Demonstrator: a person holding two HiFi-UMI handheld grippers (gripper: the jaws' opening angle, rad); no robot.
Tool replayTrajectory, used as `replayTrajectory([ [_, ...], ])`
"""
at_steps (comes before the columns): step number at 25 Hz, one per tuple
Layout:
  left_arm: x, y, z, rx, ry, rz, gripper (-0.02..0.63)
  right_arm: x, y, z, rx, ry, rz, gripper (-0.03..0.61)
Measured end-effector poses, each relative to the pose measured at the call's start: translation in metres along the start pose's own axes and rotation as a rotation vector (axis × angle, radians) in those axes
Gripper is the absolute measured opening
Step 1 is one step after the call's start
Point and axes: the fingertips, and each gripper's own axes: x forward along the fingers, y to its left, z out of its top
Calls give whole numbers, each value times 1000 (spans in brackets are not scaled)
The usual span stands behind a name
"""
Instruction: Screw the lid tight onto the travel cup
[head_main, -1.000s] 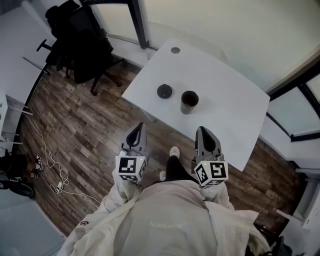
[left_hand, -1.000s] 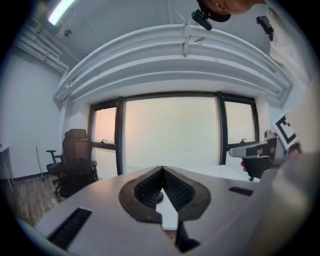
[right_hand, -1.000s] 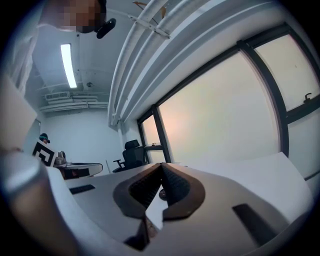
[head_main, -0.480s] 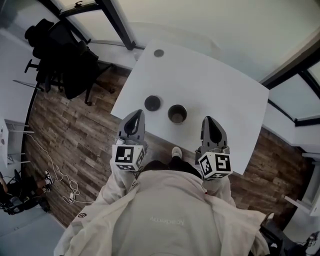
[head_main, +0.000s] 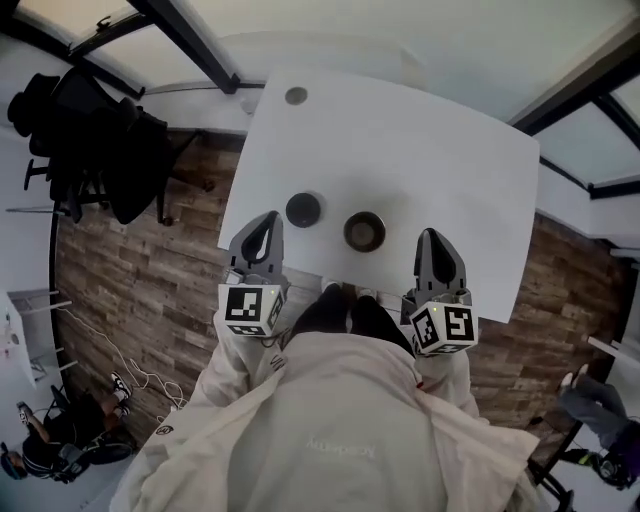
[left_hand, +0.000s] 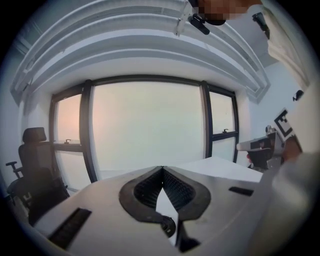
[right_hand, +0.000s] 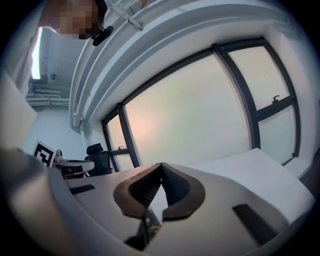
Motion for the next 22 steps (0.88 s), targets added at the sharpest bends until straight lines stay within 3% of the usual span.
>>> replayTrajectory([
  [4, 23, 2, -34, 24, 80, -110, 8, 3, -4, -6, -11, -7, -95, 21],
  [8, 46, 3, -74, 101, 177, -175, 13, 4, -9, -14, -7, 5, -152, 21],
  [9, 50, 2, -83, 115, 202, -193, 52, 4, -10, -17, -5, 11, -159, 21],
  [11, 58, -4, -102, 119, 263, -239, 225, 5, -11, -22, 1, 23, -170, 21],
  [14, 70, -12, -129, 113, 344, -299, 376, 10, -10, -26, 3, 34, -177, 21],
  [17, 80, -18, -155, 93, 410, -339, 481, 13, -10, -30, 3, 46, -178, 21],
  [22, 102, -19, -195, 100, 486, -328, 506, 10, -19, -38, -4, 64, -186, 21],
])
